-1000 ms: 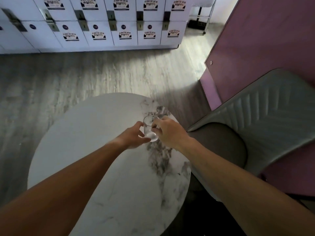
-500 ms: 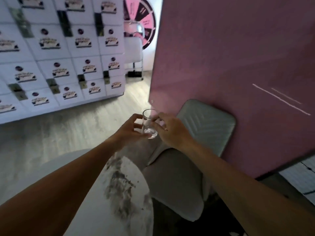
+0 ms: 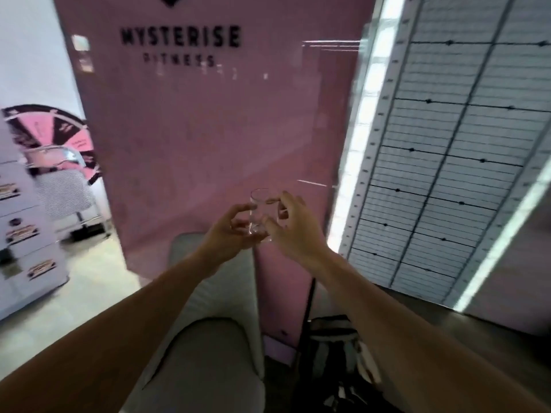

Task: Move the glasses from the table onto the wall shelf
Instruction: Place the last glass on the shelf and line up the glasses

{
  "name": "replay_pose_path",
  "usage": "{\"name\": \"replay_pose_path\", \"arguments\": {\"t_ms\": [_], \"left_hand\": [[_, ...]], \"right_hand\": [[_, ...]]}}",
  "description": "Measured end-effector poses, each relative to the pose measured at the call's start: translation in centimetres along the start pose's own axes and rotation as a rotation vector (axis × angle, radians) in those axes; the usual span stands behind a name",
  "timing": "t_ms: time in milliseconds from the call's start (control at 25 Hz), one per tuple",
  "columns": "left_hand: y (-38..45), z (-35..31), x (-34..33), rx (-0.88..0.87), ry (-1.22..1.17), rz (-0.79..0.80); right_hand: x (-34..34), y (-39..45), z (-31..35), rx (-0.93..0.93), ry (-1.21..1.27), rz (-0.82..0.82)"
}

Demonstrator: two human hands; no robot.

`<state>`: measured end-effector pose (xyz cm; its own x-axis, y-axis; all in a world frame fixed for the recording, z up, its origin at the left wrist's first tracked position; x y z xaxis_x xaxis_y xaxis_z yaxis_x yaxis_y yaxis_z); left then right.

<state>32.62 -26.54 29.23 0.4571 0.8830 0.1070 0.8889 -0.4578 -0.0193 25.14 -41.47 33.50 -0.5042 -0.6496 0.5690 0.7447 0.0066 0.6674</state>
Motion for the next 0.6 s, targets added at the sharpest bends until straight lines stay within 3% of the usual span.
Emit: {"name": "replay_pose_path", "arguments": {"t_ms": [320, 600], "left_hand": [[-3.3, -6.8, -26.2, -0.102, -0.026, 0.273], [-6.4, -9.8, -41.9, -0.094, -0.066, 0.493]], "right_hand": [[24.1, -12.0, -3.4, -0.209, -0.17, -0.223], [37.3, -19.8, -5.3, -0.317, -0.315, -0.359]]}}
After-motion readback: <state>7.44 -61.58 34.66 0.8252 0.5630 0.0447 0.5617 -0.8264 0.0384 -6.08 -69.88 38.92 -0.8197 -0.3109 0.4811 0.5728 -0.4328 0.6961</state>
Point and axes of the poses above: each hand's wrist, its own y-axis towards the middle knuckle, its own x-axis out of the back of the hand, z = x × y, the point moved 1 cm from there along y, towards the middle knuckle, and after that the axes turned 14 degrees about x, right-handed, at the moved point
